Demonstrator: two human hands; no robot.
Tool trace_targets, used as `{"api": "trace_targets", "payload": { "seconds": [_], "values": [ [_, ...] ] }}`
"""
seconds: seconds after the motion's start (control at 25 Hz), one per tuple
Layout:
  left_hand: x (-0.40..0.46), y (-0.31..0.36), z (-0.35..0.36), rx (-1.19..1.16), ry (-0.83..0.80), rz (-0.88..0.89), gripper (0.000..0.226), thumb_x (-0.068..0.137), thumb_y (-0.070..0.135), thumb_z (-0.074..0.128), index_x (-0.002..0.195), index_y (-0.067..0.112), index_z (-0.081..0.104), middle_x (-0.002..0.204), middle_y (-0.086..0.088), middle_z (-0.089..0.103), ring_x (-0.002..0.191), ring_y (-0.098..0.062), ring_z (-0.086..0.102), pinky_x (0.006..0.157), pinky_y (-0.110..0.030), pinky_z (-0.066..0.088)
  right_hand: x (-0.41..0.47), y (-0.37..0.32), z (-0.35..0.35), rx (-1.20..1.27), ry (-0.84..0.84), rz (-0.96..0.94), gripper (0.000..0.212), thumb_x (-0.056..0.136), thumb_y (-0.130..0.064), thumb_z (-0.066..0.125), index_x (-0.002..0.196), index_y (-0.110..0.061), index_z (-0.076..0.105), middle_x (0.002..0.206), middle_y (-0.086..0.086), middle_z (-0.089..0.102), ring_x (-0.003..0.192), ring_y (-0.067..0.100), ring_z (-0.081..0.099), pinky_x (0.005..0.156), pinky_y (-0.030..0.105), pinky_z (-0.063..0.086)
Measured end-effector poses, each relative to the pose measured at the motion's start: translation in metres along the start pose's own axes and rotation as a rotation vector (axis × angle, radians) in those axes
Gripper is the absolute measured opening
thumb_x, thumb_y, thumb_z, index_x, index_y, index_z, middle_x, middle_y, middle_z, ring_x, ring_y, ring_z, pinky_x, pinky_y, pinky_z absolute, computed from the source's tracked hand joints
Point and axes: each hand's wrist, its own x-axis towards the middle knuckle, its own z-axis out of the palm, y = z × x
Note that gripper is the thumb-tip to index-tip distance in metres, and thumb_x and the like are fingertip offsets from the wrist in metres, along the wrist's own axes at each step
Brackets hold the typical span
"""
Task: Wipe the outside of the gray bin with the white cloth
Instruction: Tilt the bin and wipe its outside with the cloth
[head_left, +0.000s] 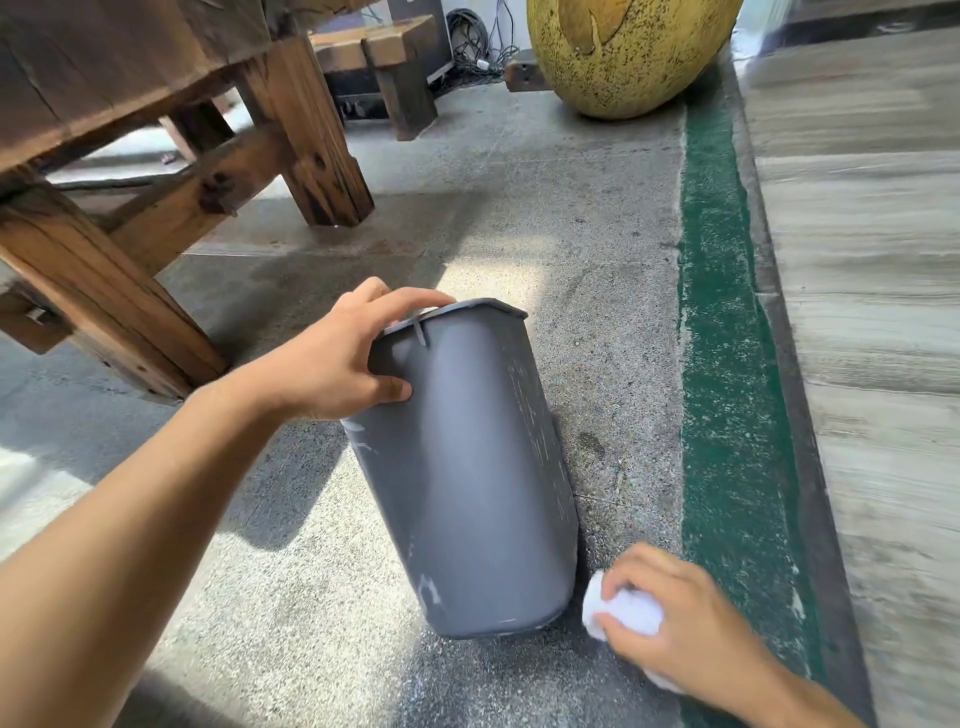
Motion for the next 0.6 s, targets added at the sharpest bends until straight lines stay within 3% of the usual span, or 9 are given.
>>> {"api": "trace_targets", "payload": {
  "seconds": [0.16,0.28,0.36,0.48,0.6],
  "values": [
    [-0.001,0.007,0.0,0.116,0.03,0.007,0.078,0.069,0.043,0.072,0.143,0.036,0.047,0.114,0.003,0.049,0.113,-0.024,0.044,0.099,-0.037,0.038,0.057,-0.053,-0.039,0.157,0.324,-0.029,0.016,0.075,-0.033,0.082,0.085,-0.03,0.069,0.09,-0.015,0.066,0.085,0.003,0.063,0.072,0.012,0.043],
    [0.004,0.02,0.006,0.097,0.242,0.024,0.047,0.084,0.061,0.057,0.112,0.024,0.065,0.093,0.005,0.056,0.091,-0.02,0.049,0.08,-0.031,0.038,0.11,-0.095,-0.059,0.345,0.375,-0.02,0.015,0.079,-0.03,0.083,0.088,-0.027,0.072,0.087,-0.014,0.072,0.083,0.002,0.065,0.075,0.018,0.049],
    [0.008,0.028,0.013,0.103,0.363,0.031,0.033,0.092,0.049,0.058,0.086,0.016,0.061,0.077,0.003,0.056,0.076,-0.019,0.05,0.069,-0.032,0.038,0.142,-0.119,-0.066,0.443,0.381,-0.043,0.015,0.08,-0.033,0.082,0.09,-0.027,0.072,0.087,-0.015,0.074,0.084,0.003,0.067,0.08,0.025,0.054],
    [0.007,0.033,0.025,0.008,0.411,-0.027,0.031,0.09,0.033,0.063,0.071,0.012,0.049,0.062,0.001,0.05,0.06,-0.015,0.044,0.06,-0.034,0.039,0.176,-0.144,-0.065,0.462,0.358,-0.088,0.017,0.078,-0.037,0.08,0.089,-0.027,0.073,0.089,-0.011,0.075,0.088,0.006,0.069,0.085,0.034,0.056],
    [0.0,0.028,0.026,-0.093,0.425,-0.104,0.028,0.085,0.028,0.058,0.064,0.013,0.048,0.058,-0.004,0.047,0.058,-0.012,0.04,0.06,-0.034,0.04,0.186,-0.147,-0.058,0.481,0.255,-0.122,0.012,0.081,-0.032,0.082,0.09,-0.025,0.077,0.088,-0.014,0.075,0.08,-0.005,0.066,0.078,0.022,0.051]
  ]
}}
